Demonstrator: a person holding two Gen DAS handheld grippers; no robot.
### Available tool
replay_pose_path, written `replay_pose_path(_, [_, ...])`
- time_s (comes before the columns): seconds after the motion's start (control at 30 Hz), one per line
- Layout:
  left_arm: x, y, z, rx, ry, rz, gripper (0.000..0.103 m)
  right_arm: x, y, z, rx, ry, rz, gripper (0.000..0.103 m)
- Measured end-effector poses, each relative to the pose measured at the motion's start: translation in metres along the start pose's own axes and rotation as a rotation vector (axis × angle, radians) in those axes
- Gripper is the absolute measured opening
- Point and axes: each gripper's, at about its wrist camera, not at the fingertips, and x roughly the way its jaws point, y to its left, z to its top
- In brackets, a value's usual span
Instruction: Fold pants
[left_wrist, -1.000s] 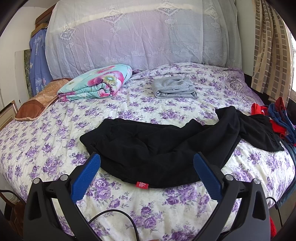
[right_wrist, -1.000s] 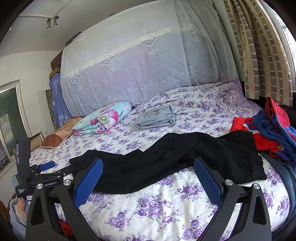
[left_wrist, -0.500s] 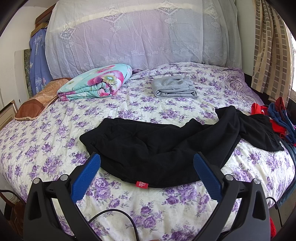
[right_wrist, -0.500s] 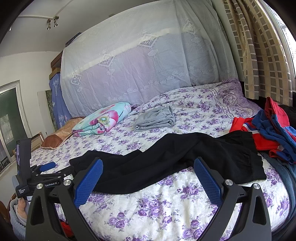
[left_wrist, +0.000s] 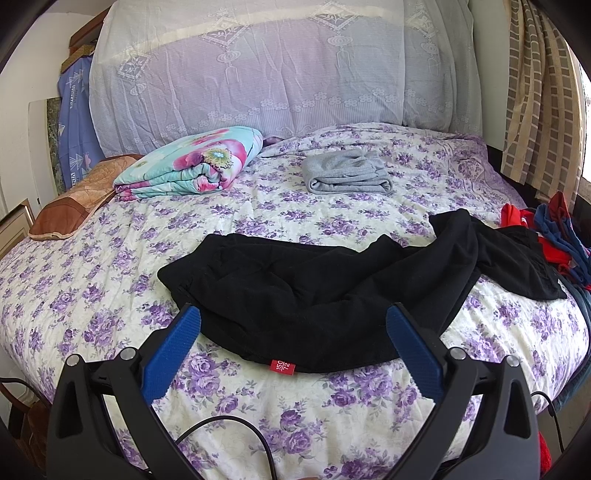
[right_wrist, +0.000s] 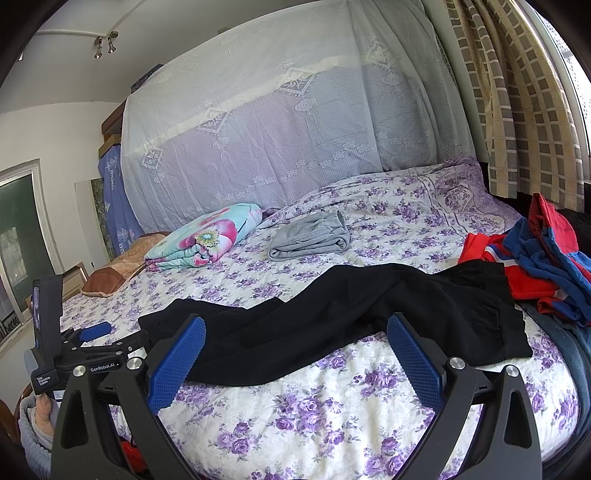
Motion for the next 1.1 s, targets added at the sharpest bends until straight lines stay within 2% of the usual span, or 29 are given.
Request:
replay_pose_path(1.03, [-0.0021, -0.0016, 0.0019, -0.002, 0.003, 0.0, 0.098, 0.0009, 0.001, -0.0023, -0.001, -0.001, 0.0, 0.099])
replay_pose_path(1.1, [0.0041, -0.0058, -0.0067, -0.006, 0.01, -0.004, 0.098, 0.0001, -0.0002, 0.0002, 0.0, 0.005, -0.002, 0.099])
